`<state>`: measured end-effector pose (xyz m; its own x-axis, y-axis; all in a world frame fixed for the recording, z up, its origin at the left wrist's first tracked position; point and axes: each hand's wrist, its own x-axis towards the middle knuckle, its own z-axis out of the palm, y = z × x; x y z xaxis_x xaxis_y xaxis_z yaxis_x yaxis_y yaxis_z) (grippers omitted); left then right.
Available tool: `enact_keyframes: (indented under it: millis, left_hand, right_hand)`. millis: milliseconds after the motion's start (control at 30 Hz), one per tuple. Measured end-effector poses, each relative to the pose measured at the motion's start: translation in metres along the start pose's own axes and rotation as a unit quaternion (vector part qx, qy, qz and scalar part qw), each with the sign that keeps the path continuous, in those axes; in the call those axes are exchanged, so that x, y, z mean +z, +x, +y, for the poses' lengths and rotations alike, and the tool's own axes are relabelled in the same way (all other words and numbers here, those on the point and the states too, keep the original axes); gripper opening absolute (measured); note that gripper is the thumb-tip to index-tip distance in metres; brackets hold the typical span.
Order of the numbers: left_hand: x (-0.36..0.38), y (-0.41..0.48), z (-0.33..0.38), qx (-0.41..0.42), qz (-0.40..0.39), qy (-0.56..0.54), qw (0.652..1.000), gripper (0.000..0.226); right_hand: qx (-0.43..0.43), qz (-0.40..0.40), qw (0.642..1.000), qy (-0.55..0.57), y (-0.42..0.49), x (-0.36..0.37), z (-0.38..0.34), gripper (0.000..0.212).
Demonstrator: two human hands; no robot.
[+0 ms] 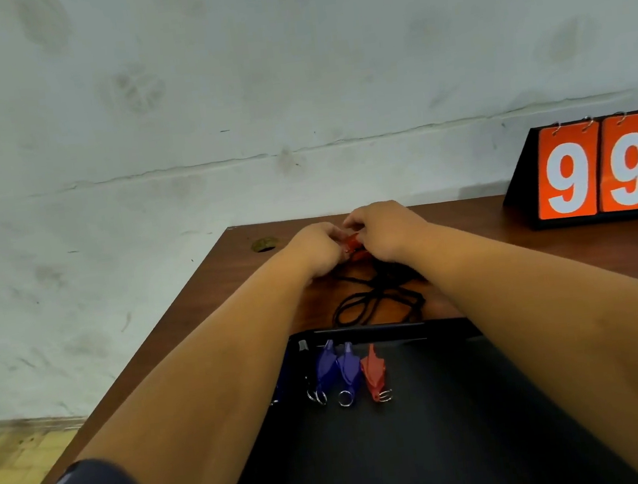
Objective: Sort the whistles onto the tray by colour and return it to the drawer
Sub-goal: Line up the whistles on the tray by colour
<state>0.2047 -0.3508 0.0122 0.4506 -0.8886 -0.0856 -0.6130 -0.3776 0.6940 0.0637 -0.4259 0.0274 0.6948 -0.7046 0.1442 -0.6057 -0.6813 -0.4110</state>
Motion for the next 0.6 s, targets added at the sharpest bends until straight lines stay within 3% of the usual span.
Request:
enact_keyframes:
  millis: [133,267,400,533,600]
  left_hand:
    - [0.001,0.005,-0.006,-0.006,-0.035,-0.055,0.998,0.058]
    - [0.000,0.001,-0.007,0.012,-0.049,-0.058,0.997,0.065]
    - [0.000,-0.005,-0.008,0.062,-0.044,-0.016,0.997,0.054]
    - [-0.002,-0.013,-0.008,0.097,-0.020,-0.004,0.995,0.037]
    - [-0.002,-0.016,-0.009,0.101,-0.011,0.000,0.995,0.030]
  right_hand:
    - [0.004,-0.010,0.999,-0.031,0.003,0.004,0.003,0.041]
    - [0.014,-0.024,0.999,-0.026,0.005,0.005,0.010,0.043]
    - [0.009,0.000,1.000,-0.017,0.001,0.006,0.017,0.036]
    - [0.011,0.019,1.000,0.022,-0.009,0.002,0.021,0.015]
    - [0.020,0.007,0.999,0.038,-0.016,-0.002,0.021,0.017]
